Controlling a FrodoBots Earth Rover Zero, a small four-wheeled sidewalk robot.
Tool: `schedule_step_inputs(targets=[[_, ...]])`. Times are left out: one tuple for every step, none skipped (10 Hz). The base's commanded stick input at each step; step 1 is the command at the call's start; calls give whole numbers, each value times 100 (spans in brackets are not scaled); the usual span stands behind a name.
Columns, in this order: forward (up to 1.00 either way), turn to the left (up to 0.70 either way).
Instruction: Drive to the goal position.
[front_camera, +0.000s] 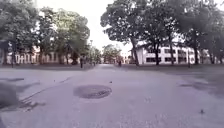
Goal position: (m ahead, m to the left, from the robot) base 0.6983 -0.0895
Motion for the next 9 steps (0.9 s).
schedule_step_inputs(targets=[[45,0],[45,0],[45,0],[45,0],[45,0],[45,0],[45,0],[45,0],[45,0]])
